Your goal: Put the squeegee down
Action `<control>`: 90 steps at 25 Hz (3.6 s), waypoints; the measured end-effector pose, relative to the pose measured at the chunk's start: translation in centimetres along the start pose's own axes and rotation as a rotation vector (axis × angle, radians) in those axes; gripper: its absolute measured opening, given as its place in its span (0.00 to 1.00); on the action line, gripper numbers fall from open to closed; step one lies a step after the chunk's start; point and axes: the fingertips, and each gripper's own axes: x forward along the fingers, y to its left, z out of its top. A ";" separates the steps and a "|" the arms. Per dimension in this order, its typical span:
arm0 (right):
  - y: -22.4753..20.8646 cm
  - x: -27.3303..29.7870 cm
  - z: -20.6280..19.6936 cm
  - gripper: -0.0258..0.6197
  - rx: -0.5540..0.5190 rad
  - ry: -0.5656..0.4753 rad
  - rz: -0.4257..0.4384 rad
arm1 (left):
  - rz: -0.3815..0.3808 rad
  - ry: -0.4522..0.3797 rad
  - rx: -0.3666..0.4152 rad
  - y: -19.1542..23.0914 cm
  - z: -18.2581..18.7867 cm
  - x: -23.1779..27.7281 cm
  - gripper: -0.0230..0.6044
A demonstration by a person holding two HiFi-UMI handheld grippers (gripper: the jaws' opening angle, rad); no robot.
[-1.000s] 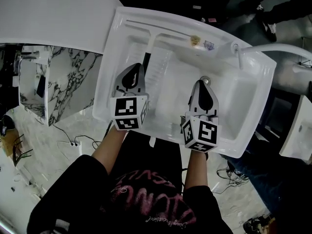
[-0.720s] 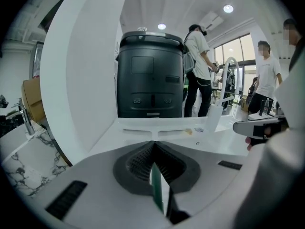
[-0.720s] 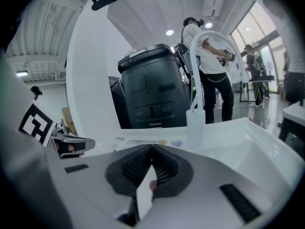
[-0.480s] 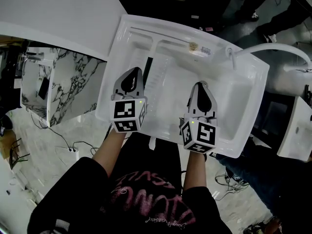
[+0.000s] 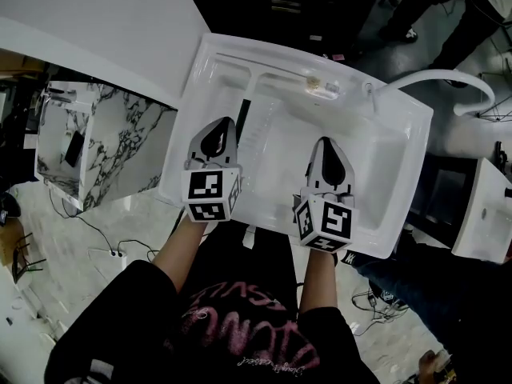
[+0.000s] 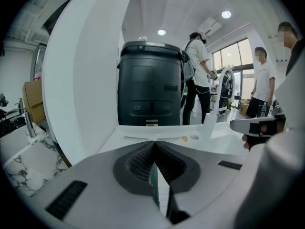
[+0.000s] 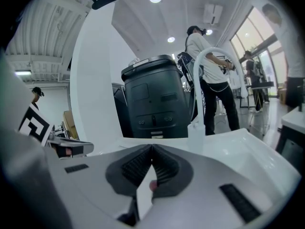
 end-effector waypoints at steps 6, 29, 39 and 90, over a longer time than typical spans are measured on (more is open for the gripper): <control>0.0 -0.8 1.3 0.07 -0.003 -0.023 -0.004 | -0.011 -0.015 0.006 -0.3 1.1 -0.7 0.05; 2.3 -2.5 6.6 0.07 -0.051 -0.123 0.017 | -0.015 -0.126 -0.002 0.2 6.1 -3.9 0.05; 2.7 -3.7 9.3 0.07 -0.081 -0.173 0.009 | -0.012 -0.205 -0.011 0.8 9.4 -5.4 0.05; 2.9 -7.2 16.7 0.07 -0.155 -0.335 -0.020 | -0.061 -0.415 -0.008 0.1 18.1 -9.1 0.05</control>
